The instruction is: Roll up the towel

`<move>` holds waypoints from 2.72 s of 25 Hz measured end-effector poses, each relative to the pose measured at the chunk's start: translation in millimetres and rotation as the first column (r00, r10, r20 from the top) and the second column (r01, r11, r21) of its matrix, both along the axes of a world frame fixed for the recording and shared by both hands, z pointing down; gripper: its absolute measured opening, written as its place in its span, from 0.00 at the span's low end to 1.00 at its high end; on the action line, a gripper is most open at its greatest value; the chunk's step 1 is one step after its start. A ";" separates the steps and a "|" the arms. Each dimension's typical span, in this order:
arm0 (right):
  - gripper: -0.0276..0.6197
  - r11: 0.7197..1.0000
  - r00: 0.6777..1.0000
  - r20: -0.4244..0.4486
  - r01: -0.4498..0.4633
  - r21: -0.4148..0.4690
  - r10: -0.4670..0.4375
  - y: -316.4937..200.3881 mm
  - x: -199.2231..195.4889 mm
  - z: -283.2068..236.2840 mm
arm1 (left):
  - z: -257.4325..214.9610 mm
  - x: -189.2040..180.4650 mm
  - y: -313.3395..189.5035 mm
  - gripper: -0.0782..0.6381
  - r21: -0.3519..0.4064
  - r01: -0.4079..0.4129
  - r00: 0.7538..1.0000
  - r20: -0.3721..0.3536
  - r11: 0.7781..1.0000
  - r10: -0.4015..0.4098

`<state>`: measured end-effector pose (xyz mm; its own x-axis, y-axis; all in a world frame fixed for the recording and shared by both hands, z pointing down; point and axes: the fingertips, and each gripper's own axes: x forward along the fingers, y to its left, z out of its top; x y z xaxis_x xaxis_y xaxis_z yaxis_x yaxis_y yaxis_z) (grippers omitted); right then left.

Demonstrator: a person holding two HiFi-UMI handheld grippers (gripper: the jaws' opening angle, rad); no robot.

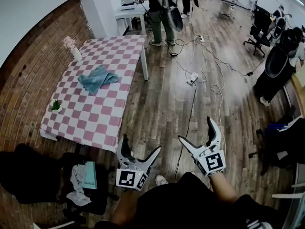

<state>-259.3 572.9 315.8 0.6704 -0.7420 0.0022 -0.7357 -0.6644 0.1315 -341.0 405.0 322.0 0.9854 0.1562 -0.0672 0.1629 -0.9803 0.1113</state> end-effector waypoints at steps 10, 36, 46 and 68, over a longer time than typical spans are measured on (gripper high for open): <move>0.96 0.995 0.998 0.000 0.069 -0.073 -0.070 -40.5 14.7 20.0 | 27.6 9.1 -26.7 0.93 0.039 0.013 0.997 0.069 0.999 -0.016; 0.96 0.866 0.875 0.063 0.484 -0.121 -0.480 -154.4 212.5 50.1 | 43.1 168.3 -94.2 0.88 0.131 0.330 0.920 0.177 0.935 -0.350; 0.96 0.814 0.827 0.107 0.563 -0.143 -0.553 -180.7 244.5 66.0 | 55.7 194.7 -110.9 0.86 0.148 0.387 0.889 0.202 0.910 -0.411; 0.96 0.680 0.712 0.112 0.697 -0.226 -0.693 -353.2 255.7 88.6 | 73.2 222.4 -262.5 0.85 0.134 0.475 0.841 0.222 0.870 -0.493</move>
<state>-3.6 219.7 404.3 -0.0399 -0.9688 0.2445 -0.9767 0.0895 0.1950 -118.7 142.5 395.2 0.9203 -0.3499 0.1749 -0.3574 -0.9339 0.0123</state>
